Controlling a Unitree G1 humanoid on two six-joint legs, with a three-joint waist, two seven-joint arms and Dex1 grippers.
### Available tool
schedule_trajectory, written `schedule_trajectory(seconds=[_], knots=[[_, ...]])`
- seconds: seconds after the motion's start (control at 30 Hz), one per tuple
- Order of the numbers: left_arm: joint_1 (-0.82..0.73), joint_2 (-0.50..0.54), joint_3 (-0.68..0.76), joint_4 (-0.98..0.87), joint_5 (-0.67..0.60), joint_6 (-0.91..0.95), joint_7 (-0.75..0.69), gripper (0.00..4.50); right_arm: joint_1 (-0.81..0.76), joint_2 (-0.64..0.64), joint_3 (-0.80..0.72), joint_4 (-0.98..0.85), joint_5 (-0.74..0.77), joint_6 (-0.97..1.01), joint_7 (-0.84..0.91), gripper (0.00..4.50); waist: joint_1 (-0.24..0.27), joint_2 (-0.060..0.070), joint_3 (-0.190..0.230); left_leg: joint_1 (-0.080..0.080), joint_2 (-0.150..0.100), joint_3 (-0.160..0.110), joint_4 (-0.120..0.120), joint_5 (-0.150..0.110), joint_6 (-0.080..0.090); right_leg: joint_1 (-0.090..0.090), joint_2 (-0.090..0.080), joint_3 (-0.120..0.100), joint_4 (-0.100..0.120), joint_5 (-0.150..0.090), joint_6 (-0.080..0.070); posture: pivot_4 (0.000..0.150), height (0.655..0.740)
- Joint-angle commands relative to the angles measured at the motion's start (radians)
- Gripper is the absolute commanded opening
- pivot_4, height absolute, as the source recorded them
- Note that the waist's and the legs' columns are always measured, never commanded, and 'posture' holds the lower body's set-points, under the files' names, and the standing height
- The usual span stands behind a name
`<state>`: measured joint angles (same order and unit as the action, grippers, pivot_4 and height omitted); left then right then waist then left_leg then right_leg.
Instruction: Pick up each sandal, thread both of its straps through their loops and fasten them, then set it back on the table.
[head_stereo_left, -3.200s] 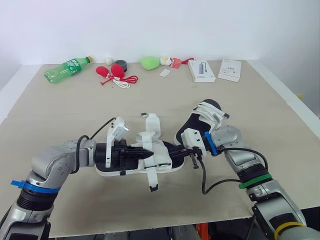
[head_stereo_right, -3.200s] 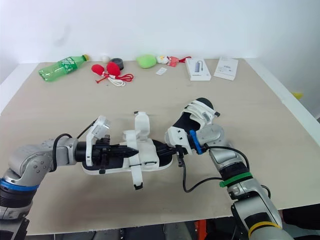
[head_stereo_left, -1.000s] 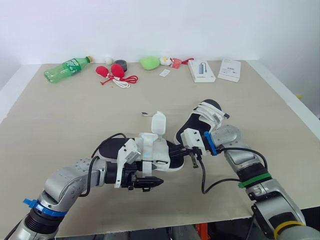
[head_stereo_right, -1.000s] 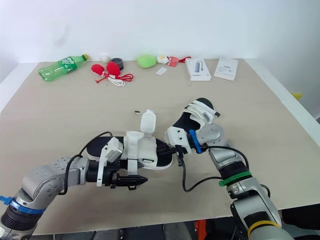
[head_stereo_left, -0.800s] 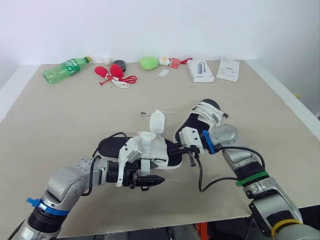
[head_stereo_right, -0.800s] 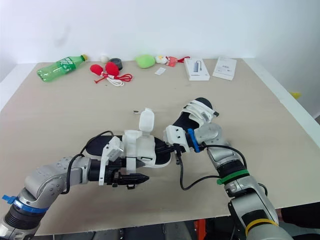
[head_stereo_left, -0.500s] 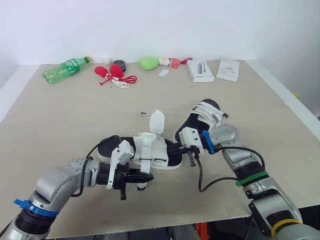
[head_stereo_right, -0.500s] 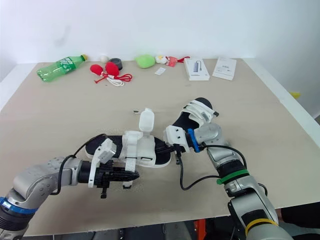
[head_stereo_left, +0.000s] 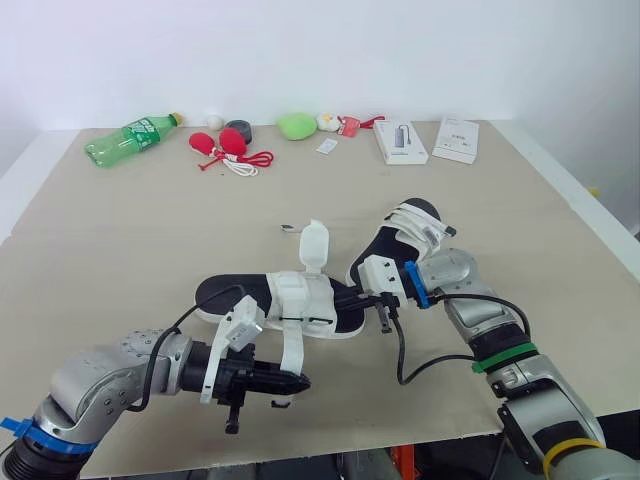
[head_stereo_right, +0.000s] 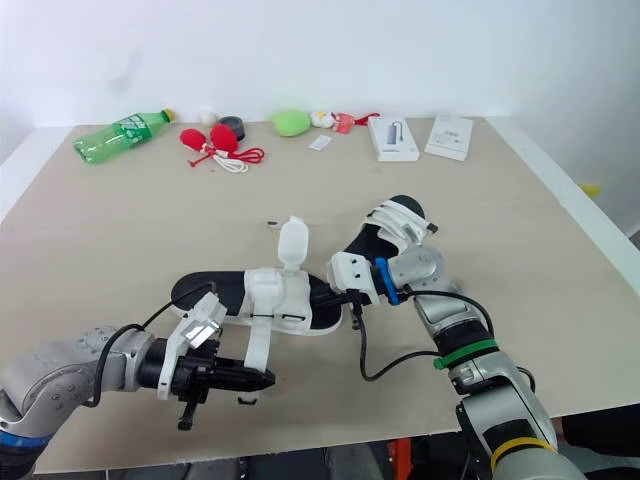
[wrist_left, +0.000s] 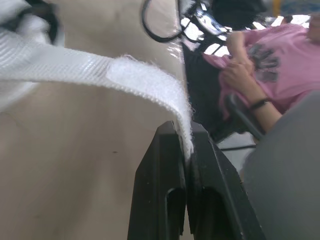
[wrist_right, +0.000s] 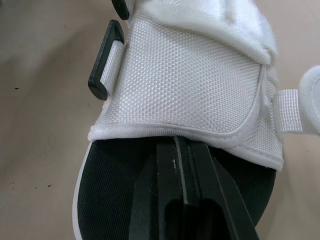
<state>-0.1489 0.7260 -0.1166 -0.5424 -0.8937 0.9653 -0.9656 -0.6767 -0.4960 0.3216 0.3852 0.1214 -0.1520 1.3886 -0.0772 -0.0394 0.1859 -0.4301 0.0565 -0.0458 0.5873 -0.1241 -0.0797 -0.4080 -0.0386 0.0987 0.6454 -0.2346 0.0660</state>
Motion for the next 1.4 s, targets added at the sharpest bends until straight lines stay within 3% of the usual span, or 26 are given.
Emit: schedule_trajectory(seconds=[0.03,0.3,0.5,0.67,0.77,0.87,0.97,1.1,1.23,1.4], knots=[[0.009,0.037,0.019,-0.08,-0.076,0.031,-0.027,0.08,0.017,-0.012,0.023,0.02,-0.044,0.005,0.0,0.0,0.0,0.0,0.0,0.0,0.0,0.0,0.0,0.0,0.0,0.0,0.0,0.0,0.0,0.0,0.0,0.15,0.74],[0.009,0.075,0.036,-0.108,-0.098,0.041,-0.007,0.08,0.019,-0.018,0.023,0.022,-0.045,-0.003,0.005,0.0,0.0,0.0,0.0,0.0,0.0,0.0,0.0,0.0,0.0,0.0,0.0,0.0,0.0,0.0,0.0,0.15,0.74],[-0.002,0.112,0.051,-0.151,-0.079,0.013,-0.007,1.69,0.019,-0.017,0.026,0.026,-0.047,-0.008,0.008,0.0,0.0,0.0,0.0,0.0,0.0,0.0,0.0,0.0,0.0,0.0,0.0,0.0,0.0,0.0,0.0,0.15,0.74],[-0.037,0.248,0.101,-0.217,-0.07,-0.016,-0.099,3.24,0.011,-0.014,0.027,0.039,-0.049,-0.014,0.012,0.0,0.0,0.0,0.0,0.0,0.0,0.0,0.0,-0.001,-0.001,-0.002,0.0,0.0,0.0,0.0,0.0,0.15,0.74],[-0.058,0.373,0.148,-0.213,0.006,-0.091,-0.192,3.24,0.002,-0.012,0.028,0.054,-0.05,-0.021,0.015,0.0,-0.001,0.0,0.0,0.001,0.0,0.0,0.0,-0.002,-0.002,-0.003,-0.001,0.0,-0.001,0.0,0.0,0.15,0.74],[-0.088,0.449,0.149,-0.186,0.165,-0.252,-0.251,3.24,-0.006,-0.01,0.028,0.067,-0.051,-0.028,0.02,0.0,-0.001,0.0,0.0,0.001,-0.001,0.0,0.0,-0.002,-0.003,-0.003,-0.002,0.0,-0.002,0.0,-0.001,0.15,0.74],[-0.153,0.436,0.107,-0.162,0.312,-0.431,-0.268,3.24,-0.014,-0.005,0.031,0.082,-0.052,-0.037,0.026,0.0,-0.001,0.0,0.0,0.001,-0.001,0.001,0.0,-0.002,-0.003,-0.002,-0.003,0.0,-0.004,0.0,-0.001,0.15,0.74],[-0.148,0.349,0.038,-0.099,0.536,-0.782,-0.275,3.24,-0.025,0.002,0.032,0.098,-0.053,-0.045,0.029,0.0,0.0,0.0,0.0,0.001,0.0,0.001,0.0,-0.002,-0.003,-0.001,-0.002,0.0,-0.004,0.0,-0.001,0.15,0.74],[-0.111,0.239,-0.023,0.072,0.793,-1.314,-0.244,3.24,-0.026,0.003,0.034,0.103,-0.052,-0.05,0.034,0.0,0.0,0.0,0.0,0.001,0.001,0.003,-0.001,0.0,0.0,0.001,-0.001,0.001,-0.003,0.0,-0.002,0.15,0.74],[-0.099,0.174,-0.054,0.206,0.923,-1.713,-0.177,3.24,-0.026,0.0,0.035,0.105,-0.052,-0.052,0.038,0.0,0.0,0.0,0.0,0.0,0.003,0.004,-0.002,0.0,0.001,0.001,0.0,0.002,-0.003,0.001,-0.002,0.15,0.74]])
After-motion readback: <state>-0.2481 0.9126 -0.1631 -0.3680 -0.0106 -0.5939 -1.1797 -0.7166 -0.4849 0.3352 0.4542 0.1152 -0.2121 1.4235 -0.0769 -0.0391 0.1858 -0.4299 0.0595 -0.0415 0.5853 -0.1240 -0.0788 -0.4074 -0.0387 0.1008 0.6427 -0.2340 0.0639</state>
